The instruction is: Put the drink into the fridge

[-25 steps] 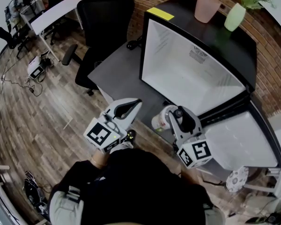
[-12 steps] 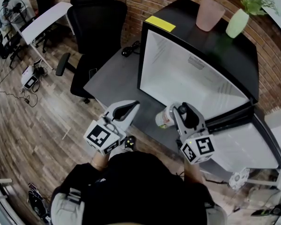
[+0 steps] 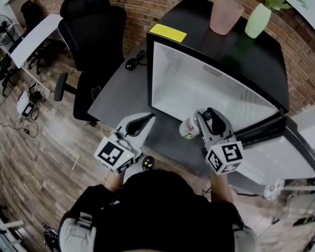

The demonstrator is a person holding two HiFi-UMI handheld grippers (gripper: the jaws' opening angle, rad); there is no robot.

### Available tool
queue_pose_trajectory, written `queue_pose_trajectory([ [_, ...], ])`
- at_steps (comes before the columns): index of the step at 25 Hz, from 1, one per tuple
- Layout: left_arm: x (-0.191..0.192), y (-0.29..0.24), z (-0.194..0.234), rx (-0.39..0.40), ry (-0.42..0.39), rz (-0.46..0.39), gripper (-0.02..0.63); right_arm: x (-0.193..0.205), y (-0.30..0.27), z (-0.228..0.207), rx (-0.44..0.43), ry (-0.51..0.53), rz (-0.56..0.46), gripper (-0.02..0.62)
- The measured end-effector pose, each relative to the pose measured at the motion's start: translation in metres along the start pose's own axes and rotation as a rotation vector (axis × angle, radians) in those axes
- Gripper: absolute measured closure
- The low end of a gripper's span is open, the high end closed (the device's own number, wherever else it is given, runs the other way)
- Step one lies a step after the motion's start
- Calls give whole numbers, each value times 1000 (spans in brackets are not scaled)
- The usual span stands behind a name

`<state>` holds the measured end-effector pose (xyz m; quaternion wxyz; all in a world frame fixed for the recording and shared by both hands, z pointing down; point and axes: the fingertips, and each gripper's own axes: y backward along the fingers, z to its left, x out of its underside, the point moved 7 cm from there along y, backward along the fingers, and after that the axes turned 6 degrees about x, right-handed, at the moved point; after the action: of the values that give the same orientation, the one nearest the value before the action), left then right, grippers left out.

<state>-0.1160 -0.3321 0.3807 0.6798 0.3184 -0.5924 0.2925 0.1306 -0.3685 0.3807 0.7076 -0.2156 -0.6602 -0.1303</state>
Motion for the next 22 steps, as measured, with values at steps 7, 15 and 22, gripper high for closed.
queue_pose_trajectory([
  [7,-2,-12,29,49,-4,-8,609,0,-23,-17,83,-4,9,445],
  [15,0,-18,62,72,-5,-4,609,1,-53,-40,170,4,13,445],
  [22,3,-14,87,68,-2,0,609,5,-80,-60,237,24,35,445],
])
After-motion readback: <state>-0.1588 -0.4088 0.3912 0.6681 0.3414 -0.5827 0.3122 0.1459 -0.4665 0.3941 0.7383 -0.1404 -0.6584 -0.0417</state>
